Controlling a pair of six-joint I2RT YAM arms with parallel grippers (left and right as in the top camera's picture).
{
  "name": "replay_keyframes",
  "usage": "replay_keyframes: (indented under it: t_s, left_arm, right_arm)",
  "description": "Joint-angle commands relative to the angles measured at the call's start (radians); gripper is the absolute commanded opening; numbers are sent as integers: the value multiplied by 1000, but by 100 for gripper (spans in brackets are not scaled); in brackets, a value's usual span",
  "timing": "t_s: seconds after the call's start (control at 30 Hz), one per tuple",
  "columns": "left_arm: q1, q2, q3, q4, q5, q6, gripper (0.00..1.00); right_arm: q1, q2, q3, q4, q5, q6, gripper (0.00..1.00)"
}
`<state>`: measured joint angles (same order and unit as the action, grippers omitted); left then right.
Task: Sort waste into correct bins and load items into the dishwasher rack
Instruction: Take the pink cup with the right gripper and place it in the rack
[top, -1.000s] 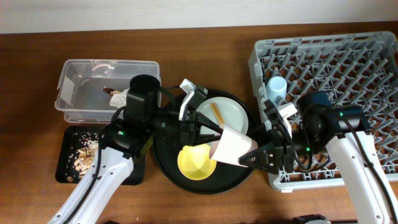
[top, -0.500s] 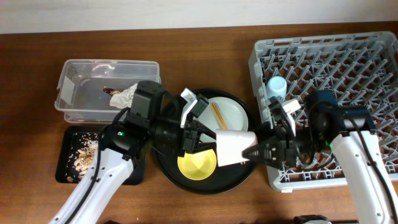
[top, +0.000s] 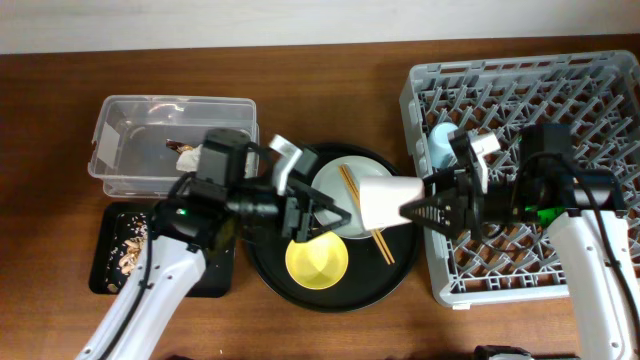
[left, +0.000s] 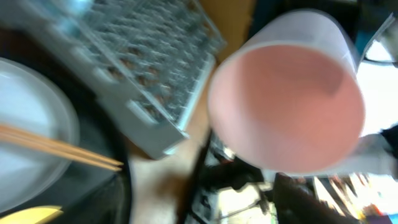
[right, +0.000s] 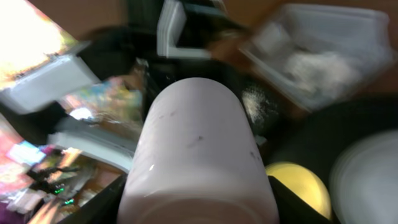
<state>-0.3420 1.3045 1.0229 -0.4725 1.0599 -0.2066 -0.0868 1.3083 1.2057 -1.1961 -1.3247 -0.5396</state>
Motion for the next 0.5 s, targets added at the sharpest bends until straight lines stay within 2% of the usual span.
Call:
replay_keyframes:
  t_s: [0.0,0.1,0.2,0.27,0.47]
  left_arm:
    - [78,3,-7,-5,-97,2,93]
    - [83,3,-7,-39,-172,3,99]
    - [83,3,-7,-45,-232,3,99]
    - [83,3,-7,-45,-262,2,99]
    - [83,3,-7,-45,-277,3,99]
  right_arm:
    - [-14,-6,85,72,442,359,53]
    - [-13,-6,151,84,840,505,53]
    - [-13,-5,160,66,1116,579,53]
    - [-13,4,152,47,1202,583,53]
    - [-13,81,117,53,1226,583,53]
